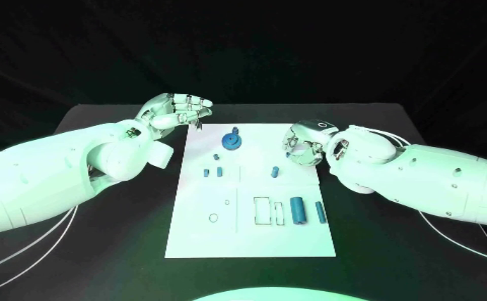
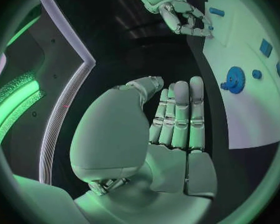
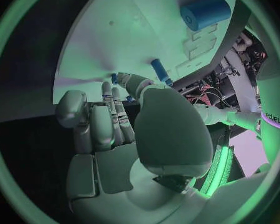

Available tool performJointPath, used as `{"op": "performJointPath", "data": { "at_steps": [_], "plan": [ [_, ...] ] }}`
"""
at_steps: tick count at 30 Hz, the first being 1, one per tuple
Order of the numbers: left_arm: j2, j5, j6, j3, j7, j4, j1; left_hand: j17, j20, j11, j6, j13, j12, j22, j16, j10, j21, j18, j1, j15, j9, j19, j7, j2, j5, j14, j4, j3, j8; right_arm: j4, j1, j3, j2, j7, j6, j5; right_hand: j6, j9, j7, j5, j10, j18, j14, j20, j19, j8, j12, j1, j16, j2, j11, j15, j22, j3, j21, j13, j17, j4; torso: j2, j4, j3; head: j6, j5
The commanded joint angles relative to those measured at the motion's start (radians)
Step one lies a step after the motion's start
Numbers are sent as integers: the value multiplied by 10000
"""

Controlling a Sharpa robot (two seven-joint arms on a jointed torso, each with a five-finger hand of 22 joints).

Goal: Assemble the parts on the task board

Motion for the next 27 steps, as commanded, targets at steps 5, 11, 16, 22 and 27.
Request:
{"op": "performJointPath", "data": {
  "at_steps": [5,11,16,22,27],
  "plan": [
    [-10,209,233,11,180,43,0,-14,10,4,-19,-10,-27,-19,-44,-93,-61,61,-4,13,-13,-74,43,95,-3,-86,10,-83,-25,-62,-73,-8,118,-56,321,-218,105,35,-10,-50,122,-215,494,-1,108,72,55,-18,162,93,-25,13,115,105,159,11,97,22,-1,-6,8,-27,13],
    [-18,213,261,11,140,42,0,-14,10,4,-19,-10,-27,-19,-44,-93,-61,61,-4,13,-13,-74,43,95,-3,-86,10,-83,-25,-68,-112,-12,137,-98,468,-244,354,167,-121,-63,512,-261,478,-34,214,260,223,47,419,213,-151,-93,410,238,479,83,240,-26,-5,-12,12,-46,18],
    [-19,213,275,11,113,39,0,-17,14,8,-22,-12,-25,-26,-51,-100,-73,61,-10,17,-15,-76,46,97,-7,-92,9,-94,-24,-65,-129,-13,151,-219,580,-370,579,292,-220,-52,812,-287,455,-98,266,444,342,187,531,369,-271,-194,590,410,663,161,270,-149,-11,-14,9,-49,17],
    [-13,214,282,11,92,37,0,-17,14,8,-22,-12,-25,-26,-51,-100,-73,61,-10,17,-15,-76,46,97,-7,-92,9,-94,-24,-65,-160,-18,189,-422,609,-607,777,455,-292,-44,1098,-333,439,-169,355,650,417,345,658,580,-372,-303,843,639,936,267,317,-359,-10,-12,10,-46,8],
    [-10,214,275,11,78,33,0,-20,16,8,-24,-12,-22,-31,-54,-104,-80,62,-7,18,-16,-77,47,102,-8,-94,4,-99,-22,-63,-199,-21,221,-585,483,-797,806,545,-308,-31,1213,-351,432,-209,378,731,412,404,725,660,-399,-332,969,841,1058,327,329,-513,-9,-9,5,-45,-15]
  ]
}}
